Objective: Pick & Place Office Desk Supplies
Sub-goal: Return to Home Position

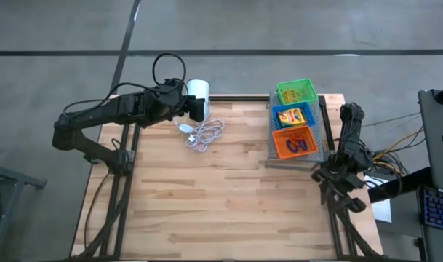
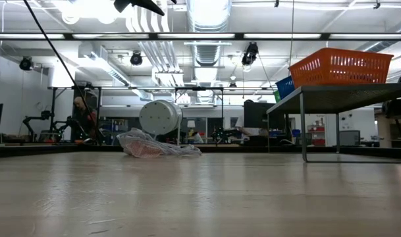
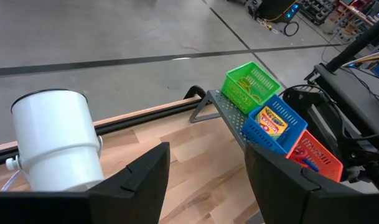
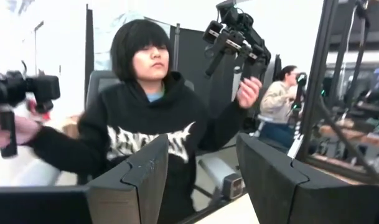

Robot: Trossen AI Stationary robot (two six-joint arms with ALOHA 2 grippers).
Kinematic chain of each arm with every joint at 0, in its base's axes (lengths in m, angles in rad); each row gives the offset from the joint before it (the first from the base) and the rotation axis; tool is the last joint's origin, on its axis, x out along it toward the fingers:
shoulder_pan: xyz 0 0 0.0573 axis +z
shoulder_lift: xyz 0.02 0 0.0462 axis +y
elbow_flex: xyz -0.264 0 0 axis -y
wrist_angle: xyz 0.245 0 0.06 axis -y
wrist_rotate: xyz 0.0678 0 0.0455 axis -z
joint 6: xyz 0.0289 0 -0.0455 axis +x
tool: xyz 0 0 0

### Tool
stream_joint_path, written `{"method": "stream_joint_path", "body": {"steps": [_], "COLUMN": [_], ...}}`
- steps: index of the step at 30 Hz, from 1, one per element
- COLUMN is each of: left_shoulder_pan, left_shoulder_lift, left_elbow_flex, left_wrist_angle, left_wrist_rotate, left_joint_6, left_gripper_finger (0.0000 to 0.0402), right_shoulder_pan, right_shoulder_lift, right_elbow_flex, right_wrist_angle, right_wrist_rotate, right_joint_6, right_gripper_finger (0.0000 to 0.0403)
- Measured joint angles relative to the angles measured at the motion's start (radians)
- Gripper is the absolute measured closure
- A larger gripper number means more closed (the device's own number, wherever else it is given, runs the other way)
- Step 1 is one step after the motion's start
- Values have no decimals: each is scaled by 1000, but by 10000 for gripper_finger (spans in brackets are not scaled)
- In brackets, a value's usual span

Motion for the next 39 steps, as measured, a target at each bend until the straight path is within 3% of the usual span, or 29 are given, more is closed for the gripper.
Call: {"method": "stream_joint_path", "body": {"steps": [17,20,22,24,27,29,31,34,39], "left_shoulder_pan": [0,1,-13,-85,-262,-415,-580,-805,-1069], "left_shoulder_lift": [0,-10,-31,-65,-130,-190,-259,-347,-475], "left_elbow_flex": [0,0,-1,-30,-129,-227,-339,-507,-722], "left_wrist_angle": [27,49,27,-23,-187,-323,-382,-325,-199], "left_wrist_rotate": [4,-4,-134,-398,-821,-984,-1018,-1024,-1040], "left_joint_6": [-47,101,223,198,-31,-161,-222,-214,-176], "left_gripper_finger": [190,190,190,190,190,190,190,190,190], "right_shoulder_pan": [0,0,0,0,0,0,0,0,0], "right_shoulder_lift": [0,0,0,0,0,0,0,0,0], "right_elbow_flex": [0,0,0,0,0,0,0,0,0], "right_wrist_angle": [0,0,1,1,1,1,0,1,0], "right_wrist_rotate": [0,0,0,0,0,0,0,0,0], "right_joint_6": [-8,-9,-7,-9,-7,-9,-9,-8,-7], "right_gripper_finger": [216,216,216,216,216,216,216,216,216]}}
